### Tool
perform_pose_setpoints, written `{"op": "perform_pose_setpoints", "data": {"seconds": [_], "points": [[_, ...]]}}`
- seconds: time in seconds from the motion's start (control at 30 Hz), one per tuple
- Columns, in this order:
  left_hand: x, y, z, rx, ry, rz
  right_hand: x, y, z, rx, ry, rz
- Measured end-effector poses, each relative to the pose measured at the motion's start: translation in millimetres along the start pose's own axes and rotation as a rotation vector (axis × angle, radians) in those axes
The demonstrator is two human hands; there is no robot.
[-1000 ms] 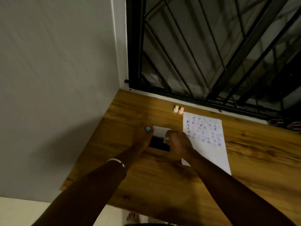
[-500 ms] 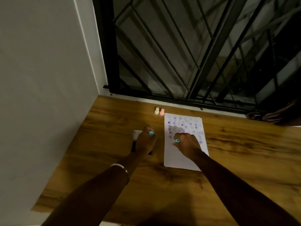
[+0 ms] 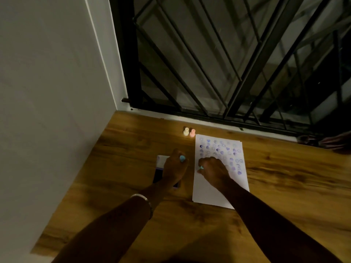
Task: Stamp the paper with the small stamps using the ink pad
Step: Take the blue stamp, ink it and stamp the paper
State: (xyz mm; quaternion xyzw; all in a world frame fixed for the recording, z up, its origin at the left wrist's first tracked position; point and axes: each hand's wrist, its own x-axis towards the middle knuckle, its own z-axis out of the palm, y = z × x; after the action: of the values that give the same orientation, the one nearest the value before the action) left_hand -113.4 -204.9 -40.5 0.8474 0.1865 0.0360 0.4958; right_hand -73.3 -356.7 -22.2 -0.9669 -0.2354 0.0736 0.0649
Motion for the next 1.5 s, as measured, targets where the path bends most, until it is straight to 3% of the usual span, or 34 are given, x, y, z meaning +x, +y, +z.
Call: {"op": "perform_pose_setpoints", "data": {"seconds": [0.3,0.67,1.03,1.2,1.5], "points": [[11,3,15,-0.014,-0.018,0.008,12,4,6,0.023,-0.099,-0.011],[4,13,5,-0.007,-0.086,-0.015,1,-4,0,-0.022,-0.019,0.008],[-7,17,-17,-0.436,-0.168,-0.334,-17,-17,-23,0.079,0.080,0.016],[-10,30,-20,-0.675,-0.212,-0.578,-20,-25,-32,0.096,0.102,-0.095],[-21,34,-22,-0.709,-0.261,-0.583,-20,-48,-32,0.125,0.080,-0.150]]}}
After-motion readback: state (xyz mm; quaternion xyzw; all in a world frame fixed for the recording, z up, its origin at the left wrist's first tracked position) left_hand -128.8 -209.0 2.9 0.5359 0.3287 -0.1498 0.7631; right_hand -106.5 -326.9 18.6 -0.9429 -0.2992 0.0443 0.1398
